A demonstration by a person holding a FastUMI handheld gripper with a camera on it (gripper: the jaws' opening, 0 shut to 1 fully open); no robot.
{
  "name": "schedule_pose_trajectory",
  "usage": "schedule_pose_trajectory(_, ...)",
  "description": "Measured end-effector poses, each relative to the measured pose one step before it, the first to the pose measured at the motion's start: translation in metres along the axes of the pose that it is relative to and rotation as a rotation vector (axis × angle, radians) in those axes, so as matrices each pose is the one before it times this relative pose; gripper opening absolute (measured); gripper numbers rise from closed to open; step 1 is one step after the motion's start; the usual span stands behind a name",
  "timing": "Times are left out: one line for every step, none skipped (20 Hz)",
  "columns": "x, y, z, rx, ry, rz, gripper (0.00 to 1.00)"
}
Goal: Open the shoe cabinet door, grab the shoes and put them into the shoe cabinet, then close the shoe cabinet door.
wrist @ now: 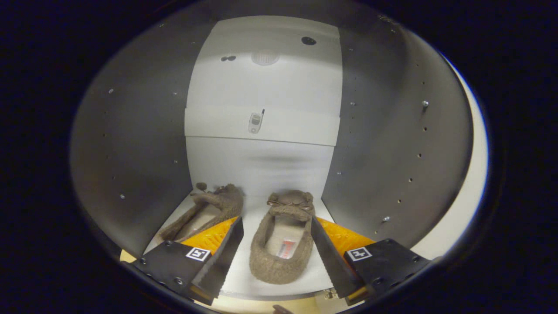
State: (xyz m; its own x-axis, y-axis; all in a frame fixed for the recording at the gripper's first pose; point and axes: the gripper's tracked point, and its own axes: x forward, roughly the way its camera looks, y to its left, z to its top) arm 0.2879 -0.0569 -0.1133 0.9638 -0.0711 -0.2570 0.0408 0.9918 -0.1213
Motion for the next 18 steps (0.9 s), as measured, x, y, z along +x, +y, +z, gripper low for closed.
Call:
schedule_pose_trajectory(-0.00814, 0.00092, 0.00241, 0.00490, -0.00882, 0.00605, 0.98)
schedule_pose_trajectory(-0.00779, -0.00025, 0.00290, 0.00356, -0.00943, 0.00567, 0.98)
schedule_pose_trajectory(-0.01037, 0.00073, 0.00314, 0.00336, -0.01115, 0.00822, 0.97)
schedule_pose_trajectory(-0.01265, 0.00128, 0.00288, 0.00193, -0.01238, 0.00891, 0.98)
schedule_pose_trajectory(-0.01230, 0.00072, 0.00306, -0.00036, -0.01215, 0.00942, 0.98)
schedule_pose_trajectory(-0.01331, 0.00088, 0.00231, -0.00294, -0.01013, 0.00867, 0.97)
schedule_pose_trajectory(-0.01634, 0.00032, 0.00201, -0.00339, -0.01080, 0.00893, 0.97)
schedule_pose_trajectory(-0.01690, 0.00036, 0.00249, -0.00229, -0.01191, 0.00901, 0.97)
schedule_pose_trajectory(-0.01781, 0.00099, 0.00212, 0.00009, -0.01077, 0.01015, 0.97)
schedule_pose_trajectory(-0.01862, 0.00061, 0.00297, -0.00103, -0.01262, 0.00722, 0.97)
schedule_pose_trajectory(-0.02002, 0.00145, 0.00297, 0.00046, -0.01304, 0.01099, 0.97)
schedule_pose_trajectory(-0.02001, 0.00221, 0.00304, -0.00007, -0.01317, 0.01045, 0.97)
schedule_pose_trajectory(-0.02009, 0.00323, 0.00294, -0.00168, -0.01201, 0.01101, 0.97)
schedule_pose_trajectory(-0.02058, 0.00357, 0.00257, -0.00095, -0.00773, 0.01075, 0.97)
schedule_pose_trajectory(-0.02164, 0.00280, 0.00209, -0.00279, -0.00756, 0.00586, 0.97)
schedule_pose_trajectory(-0.02123, 0.00292, 0.00113, -0.00170, -0.00167, 0.00450, 0.97)
schedule_pose_trajectory(-0.01895, 0.00276, 0.00177, -0.00087, -0.00792, 0.00150, 0.97)
schedule_pose_trajectory(-0.01911, 0.00191, 0.00275, 0.00313, -0.00866, 0.00165, 0.97)
